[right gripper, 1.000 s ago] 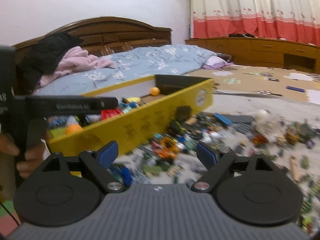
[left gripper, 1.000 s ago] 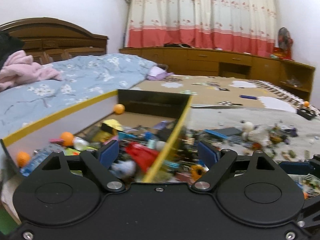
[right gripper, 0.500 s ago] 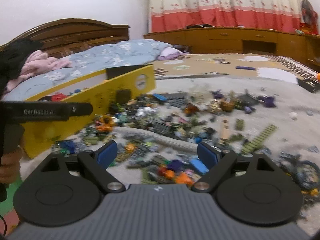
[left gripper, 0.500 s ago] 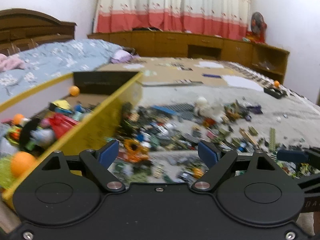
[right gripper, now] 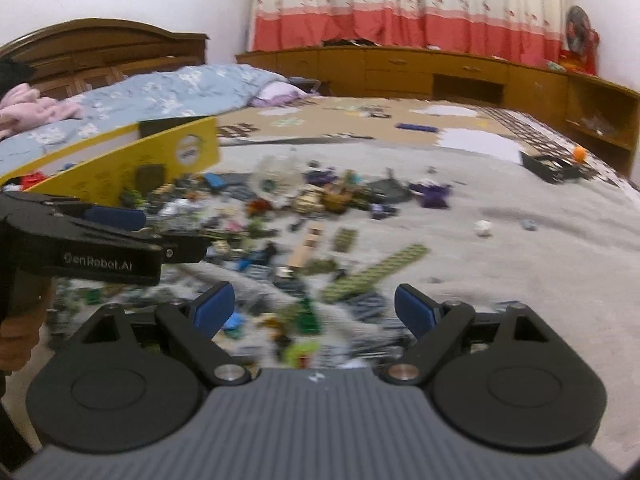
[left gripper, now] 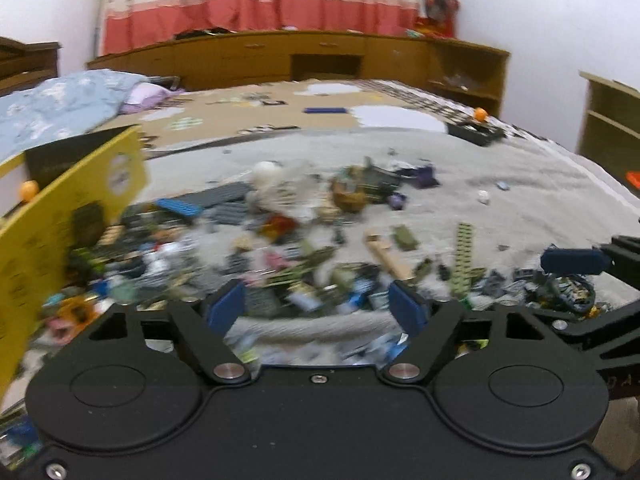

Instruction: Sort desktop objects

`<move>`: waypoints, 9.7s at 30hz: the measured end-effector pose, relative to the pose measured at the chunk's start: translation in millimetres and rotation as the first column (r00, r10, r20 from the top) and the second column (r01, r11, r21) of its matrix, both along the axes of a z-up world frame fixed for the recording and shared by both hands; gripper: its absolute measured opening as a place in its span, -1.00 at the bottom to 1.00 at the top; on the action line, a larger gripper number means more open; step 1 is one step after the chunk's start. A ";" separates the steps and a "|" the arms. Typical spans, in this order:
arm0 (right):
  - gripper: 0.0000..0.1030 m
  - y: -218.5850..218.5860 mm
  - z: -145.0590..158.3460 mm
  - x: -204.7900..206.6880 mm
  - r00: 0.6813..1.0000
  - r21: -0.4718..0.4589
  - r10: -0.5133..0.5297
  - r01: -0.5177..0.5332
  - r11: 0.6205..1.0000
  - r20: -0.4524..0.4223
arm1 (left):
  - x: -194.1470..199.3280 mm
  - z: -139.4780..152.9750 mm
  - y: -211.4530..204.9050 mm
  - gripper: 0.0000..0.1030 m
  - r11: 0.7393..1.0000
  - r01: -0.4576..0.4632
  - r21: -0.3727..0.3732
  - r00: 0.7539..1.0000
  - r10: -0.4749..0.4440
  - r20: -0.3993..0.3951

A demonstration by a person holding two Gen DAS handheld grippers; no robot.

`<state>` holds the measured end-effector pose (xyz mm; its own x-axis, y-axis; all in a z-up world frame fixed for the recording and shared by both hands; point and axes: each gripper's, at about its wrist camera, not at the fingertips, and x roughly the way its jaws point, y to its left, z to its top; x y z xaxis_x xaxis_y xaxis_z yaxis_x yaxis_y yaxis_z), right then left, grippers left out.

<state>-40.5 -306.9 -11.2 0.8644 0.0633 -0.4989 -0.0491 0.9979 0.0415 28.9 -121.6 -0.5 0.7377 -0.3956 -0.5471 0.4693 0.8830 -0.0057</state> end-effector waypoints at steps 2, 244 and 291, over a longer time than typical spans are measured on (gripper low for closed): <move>0.80 -10.9 -1.3 6.6 1.000 0.009 -0.013 0.013 1.000 -0.003 | 9.0 -3.7 -17.2 0.02 1.000 0.026 -0.004 1.000 -0.026 -0.016; -0.84 77.5 54.7 86.3 0.928 0.287 0.367 -0.336 0.897 -0.062 | -32.6 56.5 193.7 0.43 0.957 -0.287 -0.041 0.952 0.290 0.099; -0.04 315.1 60.6 239.6 0.877 0.248 0.470 -0.435 0.865 -0.098 | 124.2 54.1 377.3 0.63 0.707 -0.705 0.052 0.700 0.706 -0.106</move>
<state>199.2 8.2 49.3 0.6303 0.5480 -0.5499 -0.4691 0.8332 0.2927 153.1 255.6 53.6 0.7346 0.2201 -0.6418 -0.2947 0.9555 -0.0097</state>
